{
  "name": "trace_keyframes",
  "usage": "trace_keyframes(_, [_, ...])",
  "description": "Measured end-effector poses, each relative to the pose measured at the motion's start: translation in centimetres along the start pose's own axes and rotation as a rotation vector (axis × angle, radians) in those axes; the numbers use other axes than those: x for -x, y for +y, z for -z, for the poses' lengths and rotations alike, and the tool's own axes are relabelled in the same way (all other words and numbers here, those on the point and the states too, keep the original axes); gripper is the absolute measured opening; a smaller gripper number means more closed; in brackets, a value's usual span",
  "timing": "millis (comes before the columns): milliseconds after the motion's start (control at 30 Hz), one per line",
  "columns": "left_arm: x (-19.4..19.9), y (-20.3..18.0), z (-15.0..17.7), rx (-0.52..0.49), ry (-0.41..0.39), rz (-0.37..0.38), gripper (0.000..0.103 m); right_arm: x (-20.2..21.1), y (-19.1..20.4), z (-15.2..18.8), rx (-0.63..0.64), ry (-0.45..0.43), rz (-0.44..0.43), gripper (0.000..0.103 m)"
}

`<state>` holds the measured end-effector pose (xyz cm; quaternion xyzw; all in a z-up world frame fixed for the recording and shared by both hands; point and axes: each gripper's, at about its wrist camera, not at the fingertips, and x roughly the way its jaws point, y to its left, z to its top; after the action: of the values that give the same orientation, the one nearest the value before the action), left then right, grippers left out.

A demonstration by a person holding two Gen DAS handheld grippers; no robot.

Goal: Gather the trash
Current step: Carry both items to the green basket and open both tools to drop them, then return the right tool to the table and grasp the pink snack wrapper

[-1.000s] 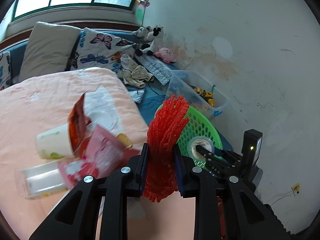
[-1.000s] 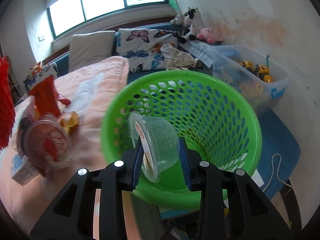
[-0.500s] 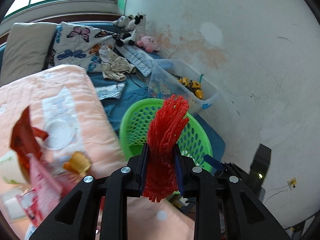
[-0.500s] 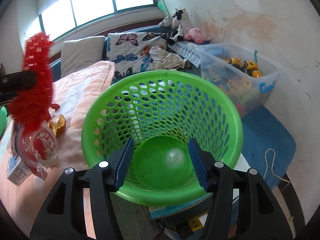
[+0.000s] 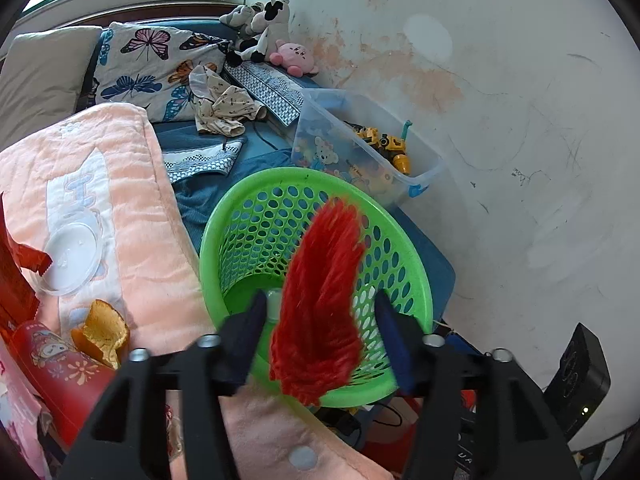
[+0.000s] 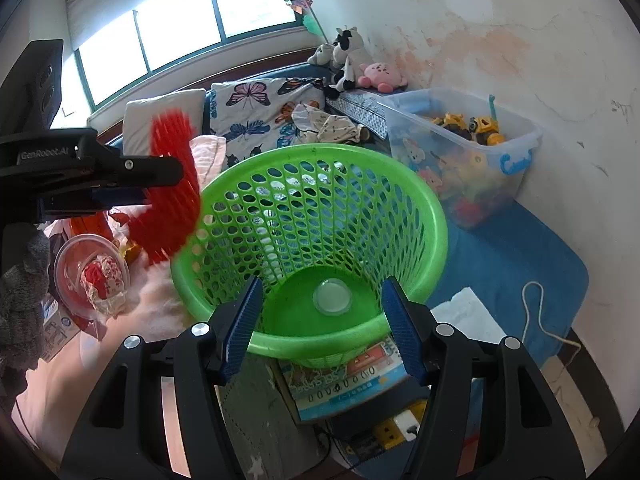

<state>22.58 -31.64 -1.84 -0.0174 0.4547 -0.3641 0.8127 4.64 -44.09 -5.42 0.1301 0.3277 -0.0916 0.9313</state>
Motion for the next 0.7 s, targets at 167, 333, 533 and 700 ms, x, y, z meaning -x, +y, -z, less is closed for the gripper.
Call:
trace_keyframes(167, [0.5,-0.1,0.2,-0.012,-0.013,0.014,0.06,0.2,0.1,0.4,-0.005,0.002,-0.006,0.063])
trace_keyframes(333, [1.8,-0.2,0.8,-0.034,-0.029,-0.012,0.061,0.8,0.3,0.6,-0.007,-0.005,-0.012,0.063])
trace_keyframes(533, [4.8,0.0,1.9,-0.054,-0.07,-0.056,0.061,2.1,1.4,0.5,0.009,-0.025,-0.028,0.063])
trace_keyframes(700, [8.0,0.8,3.1,-0.07,-0.112,-0.102,0.061,3.1,3.3,0.1,0.035,-0.04,-0.07,0.064])
